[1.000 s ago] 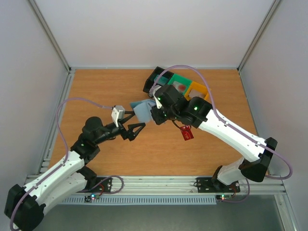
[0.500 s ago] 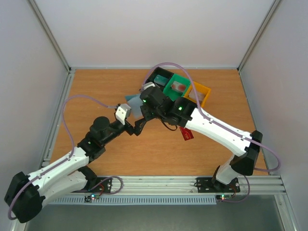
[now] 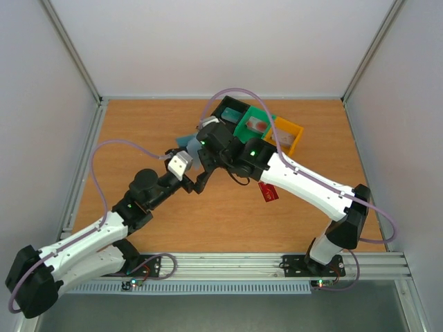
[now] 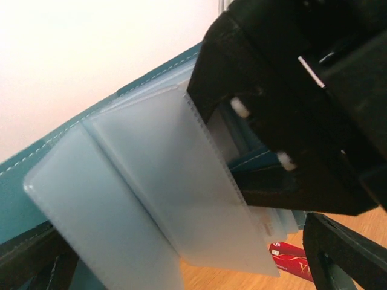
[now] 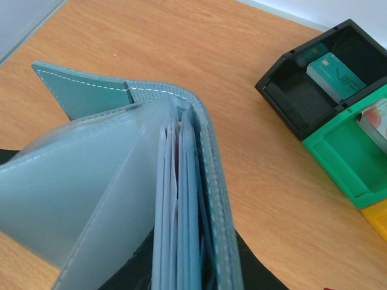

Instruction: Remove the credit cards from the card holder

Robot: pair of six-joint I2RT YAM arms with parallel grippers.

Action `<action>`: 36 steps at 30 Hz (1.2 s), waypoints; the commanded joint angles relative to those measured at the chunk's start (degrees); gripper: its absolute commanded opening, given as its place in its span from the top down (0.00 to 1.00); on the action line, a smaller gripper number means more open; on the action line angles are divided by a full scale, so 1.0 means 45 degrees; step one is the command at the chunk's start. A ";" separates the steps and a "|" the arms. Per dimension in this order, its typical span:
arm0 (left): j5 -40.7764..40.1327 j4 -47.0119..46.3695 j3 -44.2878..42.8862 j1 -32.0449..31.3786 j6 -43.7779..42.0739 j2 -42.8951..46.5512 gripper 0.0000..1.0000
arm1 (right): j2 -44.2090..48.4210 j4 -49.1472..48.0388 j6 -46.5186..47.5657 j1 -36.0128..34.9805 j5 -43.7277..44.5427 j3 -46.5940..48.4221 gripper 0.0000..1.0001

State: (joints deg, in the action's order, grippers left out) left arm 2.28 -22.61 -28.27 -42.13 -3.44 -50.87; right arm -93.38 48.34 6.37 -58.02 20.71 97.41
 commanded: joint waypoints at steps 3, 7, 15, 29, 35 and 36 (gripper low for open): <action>-0.1337 -0.0111 -0.0141 0.0046 -0.0887 0.0149 0.01 | 0.0151 -0.0302 0.0650 -0.0034 -0.0974 0.0279 0.99; -0.1530 0.1483 0.0124 0.0811 -0.1117 0.0390 0.01 | 0.0805 -0.0284 0.1116 0.0125 -0.1967 -0.0210 0.99; 0.0345 0.2494 0.0068 0.2871 0.1195 0.1015 0.01 | 0.1404 0.0648 0.2392 0.0707 -0.6034 -0.0317 0.99; 1.0066 -0.0213 0.0028 0.3706 0.5425 0.1727 0.01 | 0.4804 -0.0018 0.5191 0.1604 -1.0768 -0.2642 0.99; 1.1107 -0.0533 -0.0271 0.3230 0.5012 0.1863 0.18 | 0.5087 -0.0032 0.5850 0.1604 -1.1411 -0.2743 0.99; 1.1444 -0.0546 -0.0296 0.3137 0.4937 0.1939 0.24 | 0.5144 -0.0011 0.5972 0.1604 -1.1286 -0.2798 0.99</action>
State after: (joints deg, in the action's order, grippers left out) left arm 47.03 -20.78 -27.55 -26.79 19.27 -43.40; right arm -71.83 49.28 29.34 -50.68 -26.55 85.58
